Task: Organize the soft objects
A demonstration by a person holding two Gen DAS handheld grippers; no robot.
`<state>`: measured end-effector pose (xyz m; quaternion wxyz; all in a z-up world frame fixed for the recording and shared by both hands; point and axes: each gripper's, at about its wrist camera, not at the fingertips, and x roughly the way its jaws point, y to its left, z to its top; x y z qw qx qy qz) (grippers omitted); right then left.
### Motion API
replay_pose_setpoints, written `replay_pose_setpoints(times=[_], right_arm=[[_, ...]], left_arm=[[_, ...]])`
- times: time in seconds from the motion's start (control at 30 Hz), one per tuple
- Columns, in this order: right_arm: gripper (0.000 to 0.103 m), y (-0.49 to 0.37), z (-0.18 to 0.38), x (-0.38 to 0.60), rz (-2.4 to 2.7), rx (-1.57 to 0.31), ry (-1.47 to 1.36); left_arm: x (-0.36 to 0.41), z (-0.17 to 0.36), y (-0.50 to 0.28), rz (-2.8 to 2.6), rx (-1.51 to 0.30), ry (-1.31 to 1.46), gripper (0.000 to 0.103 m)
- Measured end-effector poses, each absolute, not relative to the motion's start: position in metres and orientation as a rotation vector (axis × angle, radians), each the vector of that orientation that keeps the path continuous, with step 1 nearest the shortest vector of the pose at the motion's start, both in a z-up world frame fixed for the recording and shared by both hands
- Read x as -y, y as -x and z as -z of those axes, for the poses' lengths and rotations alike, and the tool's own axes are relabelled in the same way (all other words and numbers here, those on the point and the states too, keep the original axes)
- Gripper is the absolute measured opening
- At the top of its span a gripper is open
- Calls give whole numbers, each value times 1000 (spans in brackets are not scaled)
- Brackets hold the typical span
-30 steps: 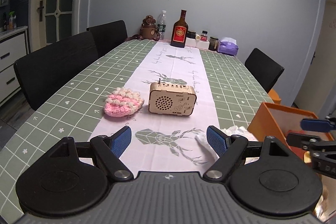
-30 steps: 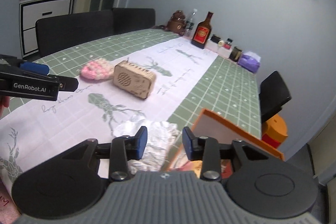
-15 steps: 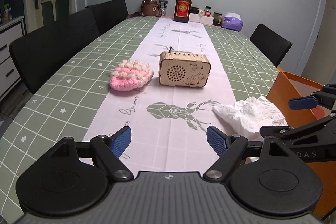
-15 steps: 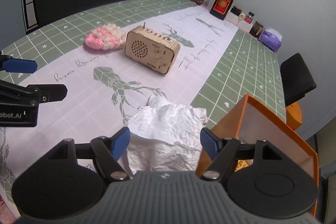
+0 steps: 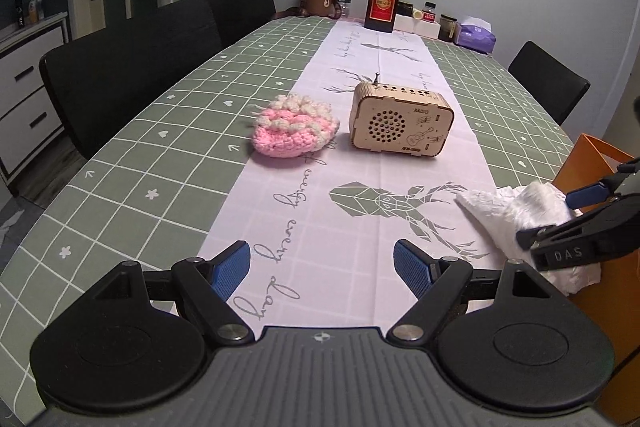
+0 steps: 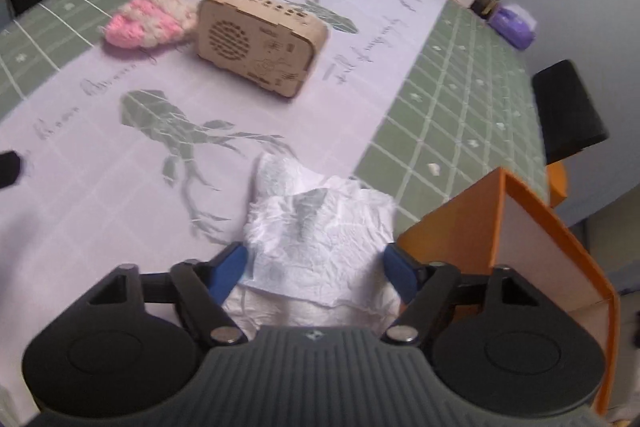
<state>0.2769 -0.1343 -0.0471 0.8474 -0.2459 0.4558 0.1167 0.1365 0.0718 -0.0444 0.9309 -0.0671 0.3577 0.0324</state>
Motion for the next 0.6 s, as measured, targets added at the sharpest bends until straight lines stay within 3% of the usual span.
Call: replay_pose_setpoints(times=[0.07, 0.1, 0.2, 0.6], right_arm=[[25, -278, 47, 133, -260, -965, 532], [18, -279, 47, 134, -281, -988, 503], [9, -277, 46, 136, -286, -981, 477], [9, -198, -23, 131, -542, -874, 203]], left_arm=[[-75, 45, -136, -70, -733, 144, 96], [-77, 45, -136, -74, -735, 146, 96], [-80, 46, -136, -87, -738, 152, 96], [-86, 45, -130, -91, -736, 159, 96]])
